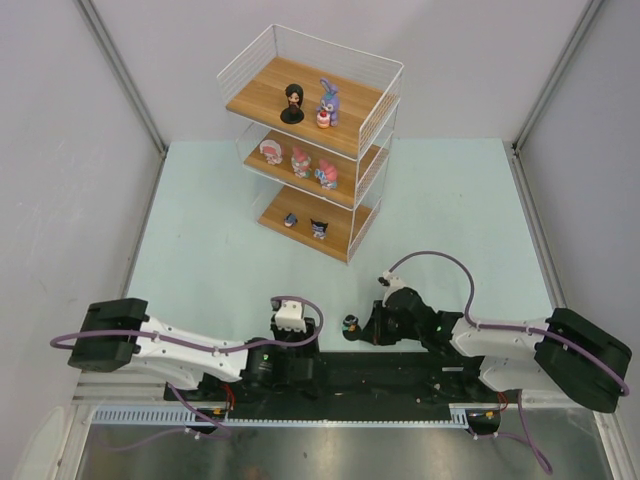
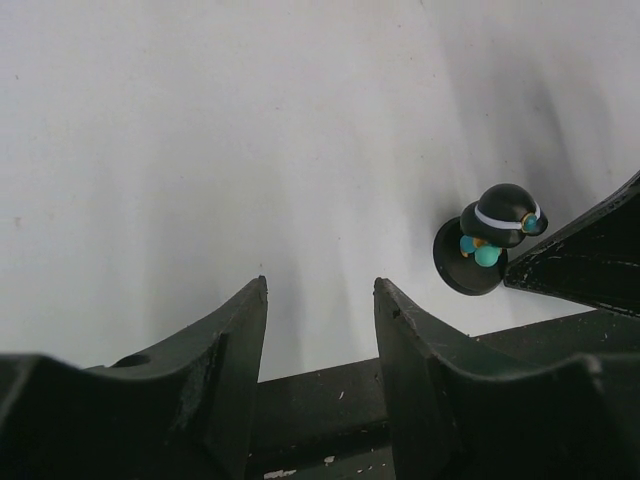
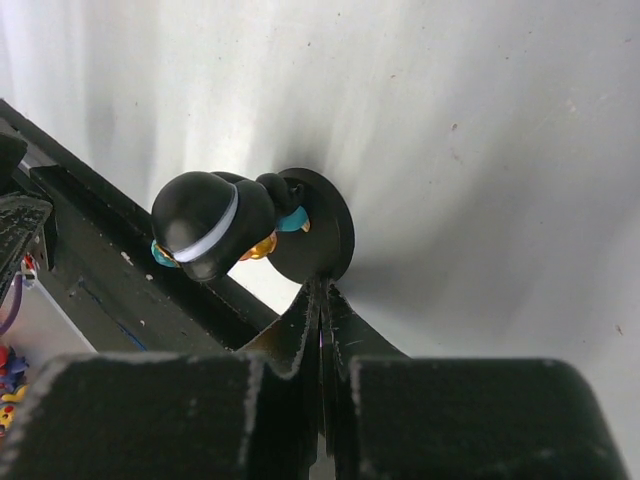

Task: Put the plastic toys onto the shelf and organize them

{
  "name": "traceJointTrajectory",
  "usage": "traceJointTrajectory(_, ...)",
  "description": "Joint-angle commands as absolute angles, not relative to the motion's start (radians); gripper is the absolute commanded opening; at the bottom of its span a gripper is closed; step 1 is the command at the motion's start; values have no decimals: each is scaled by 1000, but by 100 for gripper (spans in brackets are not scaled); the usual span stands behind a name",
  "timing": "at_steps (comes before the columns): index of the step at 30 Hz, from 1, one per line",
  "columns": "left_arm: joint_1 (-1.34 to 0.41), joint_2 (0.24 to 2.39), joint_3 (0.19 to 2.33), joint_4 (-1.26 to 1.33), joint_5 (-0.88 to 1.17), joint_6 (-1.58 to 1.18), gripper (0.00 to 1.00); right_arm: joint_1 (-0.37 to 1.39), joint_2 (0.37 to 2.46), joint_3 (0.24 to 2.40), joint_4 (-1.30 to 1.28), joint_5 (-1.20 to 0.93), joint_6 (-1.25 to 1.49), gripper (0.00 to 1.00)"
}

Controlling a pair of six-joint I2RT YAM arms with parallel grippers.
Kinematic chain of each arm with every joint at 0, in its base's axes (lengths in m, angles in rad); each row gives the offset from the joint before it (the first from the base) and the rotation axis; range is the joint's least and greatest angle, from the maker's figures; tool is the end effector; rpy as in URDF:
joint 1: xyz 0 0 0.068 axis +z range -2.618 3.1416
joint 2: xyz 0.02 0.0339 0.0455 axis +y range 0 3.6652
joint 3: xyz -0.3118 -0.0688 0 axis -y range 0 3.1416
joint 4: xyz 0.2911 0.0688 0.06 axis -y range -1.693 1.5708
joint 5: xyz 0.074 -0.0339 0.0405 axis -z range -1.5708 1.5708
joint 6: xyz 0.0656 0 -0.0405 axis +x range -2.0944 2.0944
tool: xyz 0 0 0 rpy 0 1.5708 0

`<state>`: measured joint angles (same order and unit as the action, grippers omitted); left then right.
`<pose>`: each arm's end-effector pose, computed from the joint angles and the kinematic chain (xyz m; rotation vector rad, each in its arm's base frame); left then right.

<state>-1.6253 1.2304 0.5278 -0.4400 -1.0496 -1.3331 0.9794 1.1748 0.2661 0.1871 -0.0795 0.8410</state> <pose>0.0448 -0.2239 0.1681 0.0429 2.0569 -0.3339 0.1243 0.1944 0.1164 -0.2188 2.5037 0.9584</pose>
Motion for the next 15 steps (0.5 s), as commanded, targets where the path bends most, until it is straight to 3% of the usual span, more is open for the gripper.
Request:
traceJointTrajectory(1, -1638, 1201, 540, -503, -1104, -1413, 52, 992, 1215, 281, 210, -29, 870, 0)
traceJointTrajectory(15, -1672, 1134, 531, -653, -1143, -1523, 52, 1081, 1474, 391, 359, 0, 931, 0)
